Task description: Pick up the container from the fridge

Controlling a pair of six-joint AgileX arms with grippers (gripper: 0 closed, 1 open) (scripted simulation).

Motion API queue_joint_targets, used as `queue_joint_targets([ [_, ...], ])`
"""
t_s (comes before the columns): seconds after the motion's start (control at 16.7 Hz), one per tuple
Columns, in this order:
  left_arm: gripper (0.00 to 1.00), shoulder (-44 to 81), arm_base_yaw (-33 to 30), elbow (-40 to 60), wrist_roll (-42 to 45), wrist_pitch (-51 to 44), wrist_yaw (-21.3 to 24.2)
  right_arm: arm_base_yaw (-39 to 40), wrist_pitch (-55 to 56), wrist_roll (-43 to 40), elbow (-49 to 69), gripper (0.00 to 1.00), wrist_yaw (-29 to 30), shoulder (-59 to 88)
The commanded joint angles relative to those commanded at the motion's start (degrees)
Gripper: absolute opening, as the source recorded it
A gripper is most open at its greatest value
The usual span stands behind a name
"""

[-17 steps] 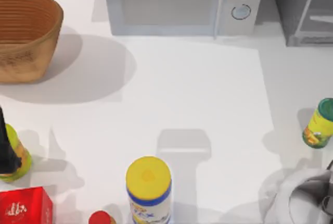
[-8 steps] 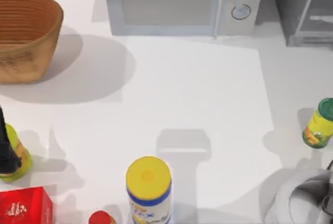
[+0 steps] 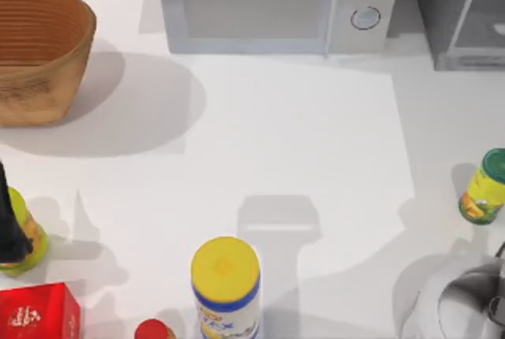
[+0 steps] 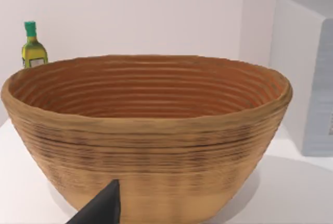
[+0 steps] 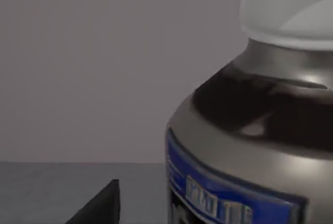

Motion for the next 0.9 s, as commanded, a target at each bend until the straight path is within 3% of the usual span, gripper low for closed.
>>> queue_joint_targets([
  [0.36,1.00,0.0,0.0,0.0,0.0,0.0,0.0,0.5,-1.7,0.0,2.7,1.00,0.5,1.5],
  [0.9,1.00,0.0,0.0,0.0,0.0,0.0,0.0,0.5,-1.7,0.0,2.7,0.32,0.5,1.5],
])
